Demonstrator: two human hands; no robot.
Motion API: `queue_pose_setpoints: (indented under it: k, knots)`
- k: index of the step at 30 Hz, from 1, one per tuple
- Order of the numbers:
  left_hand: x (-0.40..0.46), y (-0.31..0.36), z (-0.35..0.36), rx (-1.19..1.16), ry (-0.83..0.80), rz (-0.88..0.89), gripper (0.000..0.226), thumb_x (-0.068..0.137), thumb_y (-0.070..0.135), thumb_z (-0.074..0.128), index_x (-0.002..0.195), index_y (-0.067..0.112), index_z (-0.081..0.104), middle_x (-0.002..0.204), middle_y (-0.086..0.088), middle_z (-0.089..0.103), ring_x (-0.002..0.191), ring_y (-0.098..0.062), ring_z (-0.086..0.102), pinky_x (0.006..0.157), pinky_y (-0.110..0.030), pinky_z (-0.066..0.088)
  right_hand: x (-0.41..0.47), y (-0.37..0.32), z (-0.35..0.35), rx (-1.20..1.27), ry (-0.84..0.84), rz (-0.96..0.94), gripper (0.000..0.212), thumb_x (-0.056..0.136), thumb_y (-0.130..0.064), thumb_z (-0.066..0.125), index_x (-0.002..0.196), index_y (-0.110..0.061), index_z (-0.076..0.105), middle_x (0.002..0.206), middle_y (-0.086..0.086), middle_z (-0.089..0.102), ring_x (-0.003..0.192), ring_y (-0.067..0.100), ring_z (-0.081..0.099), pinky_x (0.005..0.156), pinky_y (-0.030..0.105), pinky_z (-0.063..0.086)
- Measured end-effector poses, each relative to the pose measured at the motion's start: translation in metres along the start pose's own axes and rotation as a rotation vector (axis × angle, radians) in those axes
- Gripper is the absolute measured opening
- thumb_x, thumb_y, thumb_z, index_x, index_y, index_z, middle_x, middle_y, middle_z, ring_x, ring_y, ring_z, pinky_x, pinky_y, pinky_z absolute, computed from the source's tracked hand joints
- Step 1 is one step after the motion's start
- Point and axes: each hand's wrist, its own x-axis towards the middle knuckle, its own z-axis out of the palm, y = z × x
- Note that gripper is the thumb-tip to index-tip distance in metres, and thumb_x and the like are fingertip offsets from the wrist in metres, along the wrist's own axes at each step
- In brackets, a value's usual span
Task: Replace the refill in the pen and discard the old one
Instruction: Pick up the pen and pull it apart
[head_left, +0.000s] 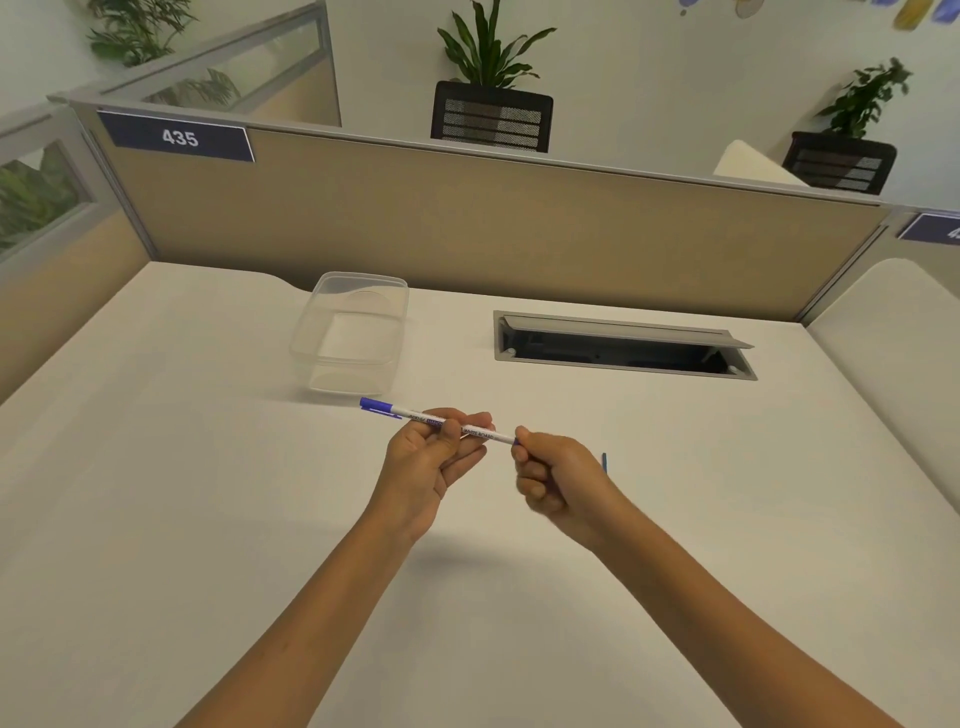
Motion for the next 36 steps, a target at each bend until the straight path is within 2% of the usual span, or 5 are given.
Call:
queue_pose_setpoints:
  k: [3,11,19,29,36]
  knots:
    - [-0.001,-0.002,0.0,0.015,0.02,-0.003,0.014,0.093,0.01,0.048,0.093,0.006,0.061,0.09,-0.006,0.078,0.091,-0.022,0.073,0.068,-0.027,0.058,0.0,-0.004,-0.001,0.175,-0.058,0.171,0.041,0.096,-0.031,0.044,0.057,-0.018,0.05,0.046,-0.007,0.033,0.038,0.007,0.027,0.031,0.015,0.019]
    - [-0.001,0.0,-0.001,-0.014,0.092,-0.062,0.015,0.093,0.013,0.05,0.096,0.005,0.062,0.085,-0.006,0.078,0.085,-0.023,0.074,0.066,-0.028,0.06,0.005,0.006,-0.007,-1.372,0.197,-0.798,0.022,0.094,-0.029,0.051,0.089,-0.009,0.057,0.083,0.006,0.06,0.067,0.02,0.051,0.057,0.025,0.037]
    - [-0.001,0.004,0.001,0.009,-0.025,0.024,0.015,0.094,0.01,0.046,0.094,0.006,0.06,0.09,-0.005,0.078,0.091,-0.022,0.073,0.071,-0.026,0.058,0.0,-0.006,0.004,0.006,0.002,0.038,0.044,0.094,-0.031,0.046,0.052,-0.019,0.049,0.045,-0.006,0.034,0.038,0.01,0.028,0.034,0.017,0.025]
    - [0.0,0.005,-0.001,-0.042,0.07,-0.022,0.015,0.093,0.013,0.048,0.095,0.007,0.062,0.088,-0.005,0.078,0.087,-0.022,0.073,0.068,-0.027,0.059,0.004,-0.005,-0.004,-0.987,0.216,-0.707,0.016,0.089,-0.025,0.061,0.082,-0.011,0.066,0.069,0.001,0.063,0.064,0.021,0.062,0.053,0.031,0.053]
    - [0.001,0.004,0.002,-0.045,0.064,-0.005,0.014,0.092,0.013,0.049,0.096,0.007,0.061,0.089,-0.005,0.078,0.088,-0.021,0.073,0.068,-0.027,0.059,0.001,-0.01,0.001,-0.384,0.171,-0.083,0.053,0.092,-0.052,0.043,0.055,-0.016,0.056,0.046,-0.002,0.053,0.035,0.008,0.046,0.038,0.018,0.039]
